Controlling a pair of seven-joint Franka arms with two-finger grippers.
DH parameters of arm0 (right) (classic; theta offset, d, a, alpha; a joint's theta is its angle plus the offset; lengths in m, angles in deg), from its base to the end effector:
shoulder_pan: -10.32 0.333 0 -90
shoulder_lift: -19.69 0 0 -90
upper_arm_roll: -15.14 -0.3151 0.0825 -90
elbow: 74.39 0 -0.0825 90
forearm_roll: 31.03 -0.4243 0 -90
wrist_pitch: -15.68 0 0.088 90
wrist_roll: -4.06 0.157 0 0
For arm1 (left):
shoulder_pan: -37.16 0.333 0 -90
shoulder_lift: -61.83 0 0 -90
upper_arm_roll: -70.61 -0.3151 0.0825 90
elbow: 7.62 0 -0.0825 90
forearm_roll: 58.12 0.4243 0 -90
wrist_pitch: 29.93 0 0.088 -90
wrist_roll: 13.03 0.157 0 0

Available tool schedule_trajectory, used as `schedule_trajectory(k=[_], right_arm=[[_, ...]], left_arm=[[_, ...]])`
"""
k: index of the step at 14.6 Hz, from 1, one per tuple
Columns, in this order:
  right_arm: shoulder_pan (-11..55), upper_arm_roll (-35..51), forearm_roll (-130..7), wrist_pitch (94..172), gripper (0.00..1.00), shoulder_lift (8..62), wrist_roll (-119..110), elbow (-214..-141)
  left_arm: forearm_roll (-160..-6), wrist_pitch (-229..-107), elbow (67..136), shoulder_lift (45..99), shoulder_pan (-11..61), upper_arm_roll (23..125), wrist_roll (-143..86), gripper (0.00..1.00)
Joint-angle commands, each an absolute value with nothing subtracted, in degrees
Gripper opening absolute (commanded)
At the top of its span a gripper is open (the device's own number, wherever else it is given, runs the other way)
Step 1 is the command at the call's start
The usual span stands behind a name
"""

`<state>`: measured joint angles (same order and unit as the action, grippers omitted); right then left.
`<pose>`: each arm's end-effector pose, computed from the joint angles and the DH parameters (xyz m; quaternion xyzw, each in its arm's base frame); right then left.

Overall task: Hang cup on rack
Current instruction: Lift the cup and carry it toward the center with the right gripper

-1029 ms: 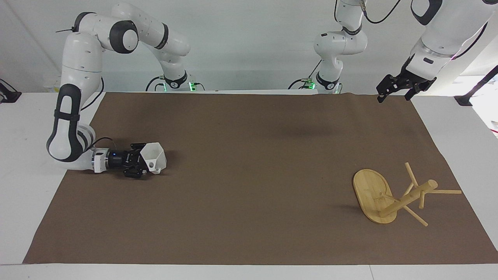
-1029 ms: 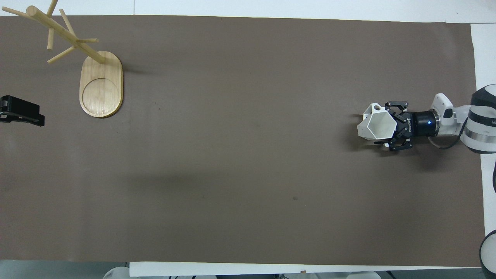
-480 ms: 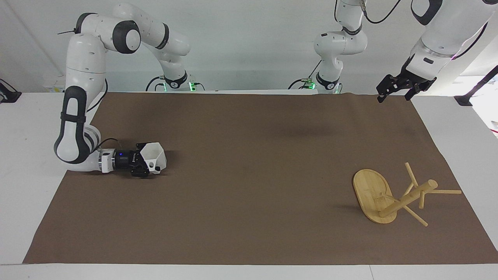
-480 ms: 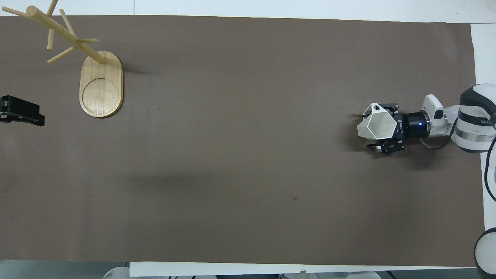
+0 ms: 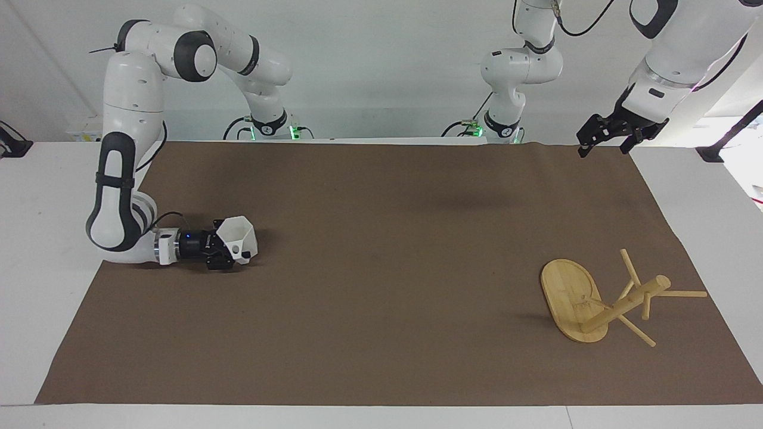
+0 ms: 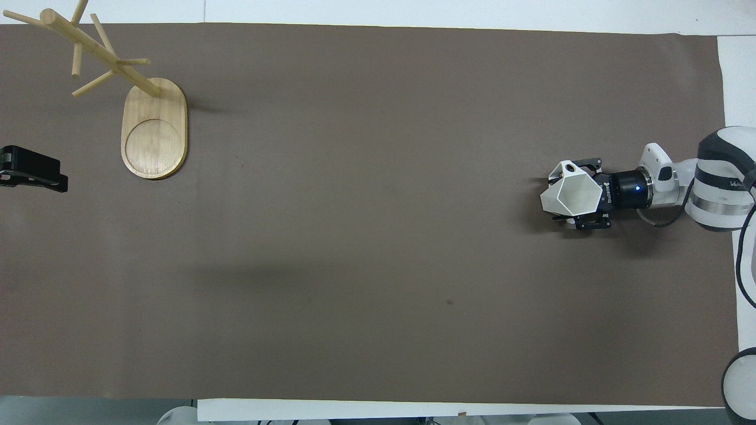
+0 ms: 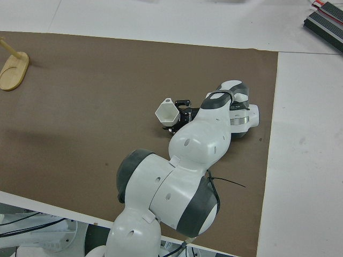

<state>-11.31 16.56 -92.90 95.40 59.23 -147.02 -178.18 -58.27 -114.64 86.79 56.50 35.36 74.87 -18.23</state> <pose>0.5682 -0.0786 0.1353 -0.4921 -0.5759 -0.4474 0.4754 0.5483 -0.0602 0.5803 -0.9992 0.0073 0.0379 0.0059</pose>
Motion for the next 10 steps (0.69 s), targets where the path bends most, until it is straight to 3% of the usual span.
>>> schedule_trajectory(k=[1, 3, 6, 10], right_arm=[[-11.1, 14.2, -94.6, 95.8, 0.20, 57.8, -144.7, -179.2], [-7.6, 13.8, -98.0, 96.4, 0.20, 55.5, -141.3, -179.2], [-1.8, 13.8, -103.0, 104.1, 0.20, 49.9, -132.1, -179.4], [11.2, 13.7, -119.0, 117.9, 0.20, 49.4, -122.1, -179.2]], left_arm=[[-57.9, -114.0, 87.1, 56.1, 35.9, 75.2, -18.4, 1.00], [-57.9, -114.0, 87.1, 56.1, 35.9, 75.2, -18.4, 1.00], [-57.9, -114.0, 87.1, 56.1, 35.9, 75.2, -18.4, 1.00], [-57.9, -114.0, 87.1, 56.1, 35.9, 75.2, -18.4, 1.00]])
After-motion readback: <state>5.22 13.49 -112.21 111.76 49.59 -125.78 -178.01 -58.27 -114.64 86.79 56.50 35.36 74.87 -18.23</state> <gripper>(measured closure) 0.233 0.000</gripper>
